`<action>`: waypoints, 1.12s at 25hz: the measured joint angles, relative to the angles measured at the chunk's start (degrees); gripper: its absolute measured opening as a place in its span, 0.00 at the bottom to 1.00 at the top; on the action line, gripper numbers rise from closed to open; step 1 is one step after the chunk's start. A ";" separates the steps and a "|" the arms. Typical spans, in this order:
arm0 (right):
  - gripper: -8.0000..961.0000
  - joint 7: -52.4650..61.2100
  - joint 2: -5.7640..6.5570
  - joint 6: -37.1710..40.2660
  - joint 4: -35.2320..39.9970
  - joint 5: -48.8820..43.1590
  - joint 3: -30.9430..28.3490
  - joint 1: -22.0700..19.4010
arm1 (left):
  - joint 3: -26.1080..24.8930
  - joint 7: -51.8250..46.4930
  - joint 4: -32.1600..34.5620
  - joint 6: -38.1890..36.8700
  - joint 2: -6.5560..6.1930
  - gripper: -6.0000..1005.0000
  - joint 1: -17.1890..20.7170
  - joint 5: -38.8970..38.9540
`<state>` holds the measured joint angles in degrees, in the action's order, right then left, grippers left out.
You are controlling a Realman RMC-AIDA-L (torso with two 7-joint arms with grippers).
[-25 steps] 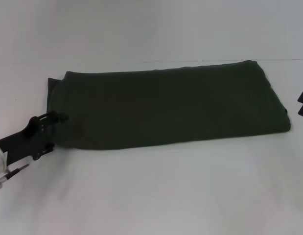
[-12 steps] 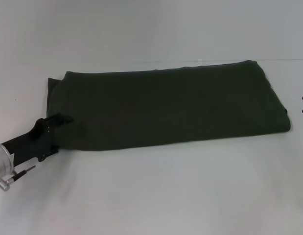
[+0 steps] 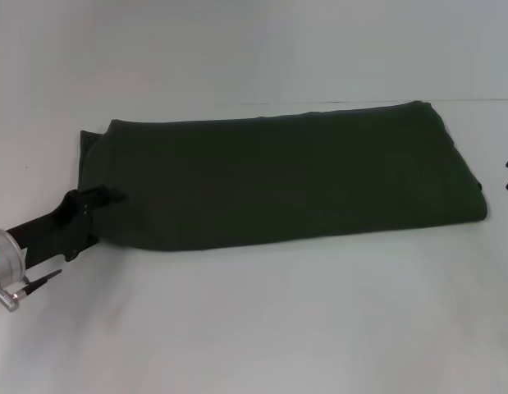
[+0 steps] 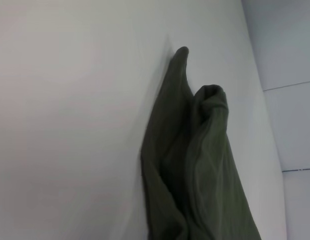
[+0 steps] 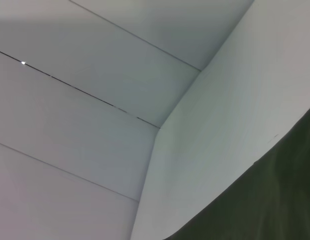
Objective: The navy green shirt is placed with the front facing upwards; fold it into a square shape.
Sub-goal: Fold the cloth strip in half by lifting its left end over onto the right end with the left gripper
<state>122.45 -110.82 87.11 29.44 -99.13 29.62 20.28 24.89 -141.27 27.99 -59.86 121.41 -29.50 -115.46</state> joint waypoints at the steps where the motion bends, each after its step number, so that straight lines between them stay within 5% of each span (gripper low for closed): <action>1: 0.71 0.02 0.02 0.03 0.00 0.02 0.00 0.00 | -0.04 0.01 0.08 -0.12 0.02 0.63 0.08 0.02; 4: 0.71 0.13 0.04 0.04 0.00 0.03 0.00 0.02 | -0.22 0.06 0.21 -0.50 0.05 0.49 0.39 0.05; 15: 0.71 0.16 0.19 -0.32 -0.14 -0.11 -0.08 0.02 | -0.32 1.51 0.56 -0.65 -0.13 0.26 0.70 0.04; 18: 0.70 0.09 0.24 -0.43 -0.45 -0.11 -0.11 0.02 | -0.28 2.13 0.76 -0.82 -0.32 0.05 0.82 -0.16; 28: 0.71 0.38 0.26 -1.80 -0.60 -0.09 -0.62 0.02 | -4.61 2.72 5.34 -0.55 -0.94 0.01 4.94 0.11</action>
<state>122.83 -110.56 85.31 28.84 -99.22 29.00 20.30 20.28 -138.55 33.34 -60.41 120.47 -24.57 -115.35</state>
